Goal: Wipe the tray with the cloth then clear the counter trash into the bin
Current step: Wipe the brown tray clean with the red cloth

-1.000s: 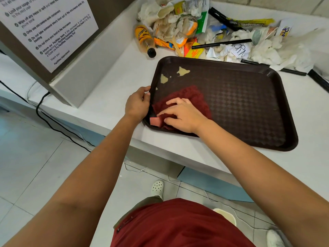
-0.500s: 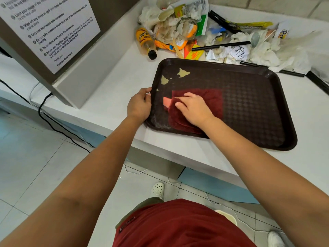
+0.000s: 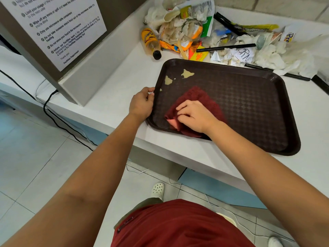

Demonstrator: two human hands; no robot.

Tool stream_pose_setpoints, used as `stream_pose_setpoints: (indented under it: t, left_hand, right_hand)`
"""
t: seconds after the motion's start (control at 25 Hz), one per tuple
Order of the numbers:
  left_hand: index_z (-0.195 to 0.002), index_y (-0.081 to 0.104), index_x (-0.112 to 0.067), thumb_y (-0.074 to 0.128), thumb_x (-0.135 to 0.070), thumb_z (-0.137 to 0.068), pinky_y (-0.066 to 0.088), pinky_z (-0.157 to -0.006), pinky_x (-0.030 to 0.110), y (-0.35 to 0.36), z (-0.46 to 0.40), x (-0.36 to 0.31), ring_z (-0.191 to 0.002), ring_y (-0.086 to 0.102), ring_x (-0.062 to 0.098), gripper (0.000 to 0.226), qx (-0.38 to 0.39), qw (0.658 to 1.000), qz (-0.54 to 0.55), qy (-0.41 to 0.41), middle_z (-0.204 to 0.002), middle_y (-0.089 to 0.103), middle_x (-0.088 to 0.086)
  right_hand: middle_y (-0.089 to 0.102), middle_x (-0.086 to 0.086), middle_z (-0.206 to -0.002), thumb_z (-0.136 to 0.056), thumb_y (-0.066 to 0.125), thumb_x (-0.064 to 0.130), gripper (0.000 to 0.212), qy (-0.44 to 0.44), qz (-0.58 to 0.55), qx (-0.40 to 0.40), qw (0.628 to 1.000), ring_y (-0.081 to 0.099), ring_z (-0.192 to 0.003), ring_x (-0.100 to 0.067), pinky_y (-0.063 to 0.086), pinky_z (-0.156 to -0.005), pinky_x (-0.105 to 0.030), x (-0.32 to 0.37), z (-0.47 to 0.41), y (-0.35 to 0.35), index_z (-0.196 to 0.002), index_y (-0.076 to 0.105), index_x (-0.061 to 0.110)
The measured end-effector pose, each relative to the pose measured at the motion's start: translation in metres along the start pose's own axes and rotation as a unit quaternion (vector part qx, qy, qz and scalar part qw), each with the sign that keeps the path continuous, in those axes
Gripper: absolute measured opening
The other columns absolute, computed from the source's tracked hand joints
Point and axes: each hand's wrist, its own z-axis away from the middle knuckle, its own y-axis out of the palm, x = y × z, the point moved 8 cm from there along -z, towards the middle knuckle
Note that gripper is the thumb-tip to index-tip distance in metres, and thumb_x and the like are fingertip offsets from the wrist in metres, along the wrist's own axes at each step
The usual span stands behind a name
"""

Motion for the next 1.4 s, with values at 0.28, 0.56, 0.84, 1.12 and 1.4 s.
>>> stream_pose_setpoints:
  t: [0.28, 0.56, 0.84, 1.12, 1.4]
  left_hand:
    - [-0.126, 0.052, -0.021, 0.035, -0.028, -0.099, 0.049, -0.088, 0.033, 0.002, 0.002, -0.004, -0.1, 0.06, 0.023, 0.032, -0.01, 0.999, -0.045, 0.013, -0.114, 0.065, 0.004]
    - [-0.123, 0.053, -0.018, 0.036, -0.021, -0.097, 0.049, -0.084, 0.036, 0.001, -0.001, -0.005, -0.093, 0.061, 0.027, 0.031, -0.014, 0.999, -0.04, 0.016, -0.102, 0.067, 0.008]
    - [-0.118, 0.056, -0.019, 0.04, -0.024, -0.096, 0.052, -0.085, 0.037, -0.001, -0.003, -0.001, -0.088, 0.063, 0.024, 0.028, -0.011, 1.0, -0.008, 0.009, -0.097, 0.067, 0.005]
    - [-0.118, 0.056, -0.02, 0.041, -0.028, -0.097, 0.051, -0.089, 0.038, 0.001, -0.003, 0.002, -0.091, 0.062, 0.023, 0.027, -0.003, 1.0, 0.002, 0.002, -0.094, 0.064, 0.0]
    - [-0.122, 0.054, -0.02, 0.038, -0.03, -0.098, 0.052, -0.09, 0.037, 0.003, -0.003, 0.001, -0.097, 0.061, 0.022, 0.03, -0.01, 1.0, -0.011, 0.007, -0.11, 0.065, 0.002]
  right_hand:
    - [0.062, -0.009, -0.12, -0.096, 0.042, 0.032, 0.034, 0.164, 0.095, -0.143, 0.971, 0.041, -0.127, -0.021, 0.022, -0.104, -0.039, -0.069, 0.019, -0.033, -0.113, 0.065, 0.013]
    - [0.051, 0.003, -0.135, -0.098, 0.029, 0.038, 0.039, 0.088, 0.043, 0.013, 0.995, 0.027, -0.135, -0.014, 0.015, -0.105, -0.041, 0.009, -0.03, 0.024, -0.124, 0.057, 0.027]
    - [0.061, 0.002, -0.116, -0.096, 0.038, 0.025, 0.034, 0.016, -0.032, 0.048, 0.998, 0.041, -0.12, -0.016, 0.016, -0.094, -0.027, 0.023, -0.021, 0.024, -0.095, 0.071, 0.016]
    - [0.067, -0.003, -0.077, -0.083, 0.041, 0.024, 0.039, -0.037, 0.037, 0.005, 0.999, 0.055, -0.099, -0.02, 0.033, -0.095, -0.036, -0.011, 0.013, -0.006, -0.061, 0.067, 0.005]
    - [0.066, -0.006, -0.086, -0.094, 0.047, 0.019, 0.043, 0.049, -0.068, -0.086, 0.993, 0.058, -0.091, -0.021, 0.028, -0.082, -0.016, -0.016, 0.017, -0.008, -0.059, 0.066, 0.004]
